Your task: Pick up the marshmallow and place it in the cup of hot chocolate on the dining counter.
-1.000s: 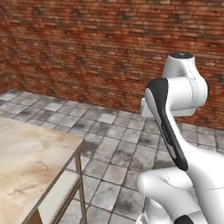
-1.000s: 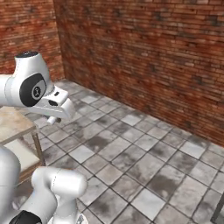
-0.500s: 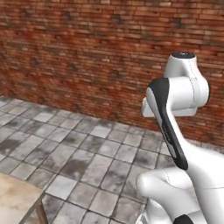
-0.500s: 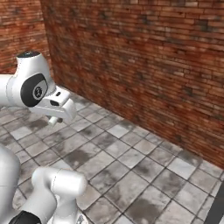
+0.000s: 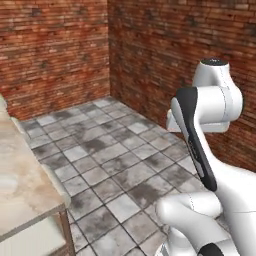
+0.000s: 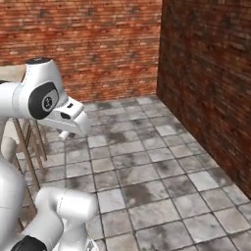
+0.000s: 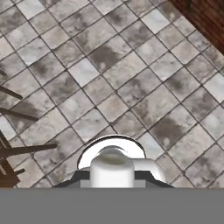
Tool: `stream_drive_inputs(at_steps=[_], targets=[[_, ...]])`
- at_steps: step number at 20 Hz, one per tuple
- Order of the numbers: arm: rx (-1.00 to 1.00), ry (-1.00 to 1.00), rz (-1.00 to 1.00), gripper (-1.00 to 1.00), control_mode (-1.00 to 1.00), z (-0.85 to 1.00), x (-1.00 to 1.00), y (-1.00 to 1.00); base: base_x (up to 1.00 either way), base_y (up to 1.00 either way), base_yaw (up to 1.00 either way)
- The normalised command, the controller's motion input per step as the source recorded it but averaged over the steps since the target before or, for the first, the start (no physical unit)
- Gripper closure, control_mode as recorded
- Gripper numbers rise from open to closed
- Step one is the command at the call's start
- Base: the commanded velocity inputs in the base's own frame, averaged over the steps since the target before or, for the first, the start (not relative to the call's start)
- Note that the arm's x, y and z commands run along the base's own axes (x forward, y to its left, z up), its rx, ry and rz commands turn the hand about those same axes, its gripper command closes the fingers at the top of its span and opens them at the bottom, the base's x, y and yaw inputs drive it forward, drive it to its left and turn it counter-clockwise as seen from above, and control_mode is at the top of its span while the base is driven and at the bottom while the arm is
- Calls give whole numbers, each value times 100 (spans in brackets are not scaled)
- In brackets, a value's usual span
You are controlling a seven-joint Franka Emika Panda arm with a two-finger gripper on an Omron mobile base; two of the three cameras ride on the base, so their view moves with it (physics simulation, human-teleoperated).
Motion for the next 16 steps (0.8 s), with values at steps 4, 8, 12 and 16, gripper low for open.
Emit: stream_drive_inputs(at_steps=[4, 8, 12, 16], targets=[[0, 0, 0, 100, 100, 0, 0, 0, 7, 0, 100], [0, 0, 0, 100, 100, 0, 0, 0, 0, 0, 100], [0, 0, 0, 100, 100, 0, 0, 0, 0, 0, 100], [0, 0, 0, 100, 100, 0, 0, 0, 0, -2, 100]])
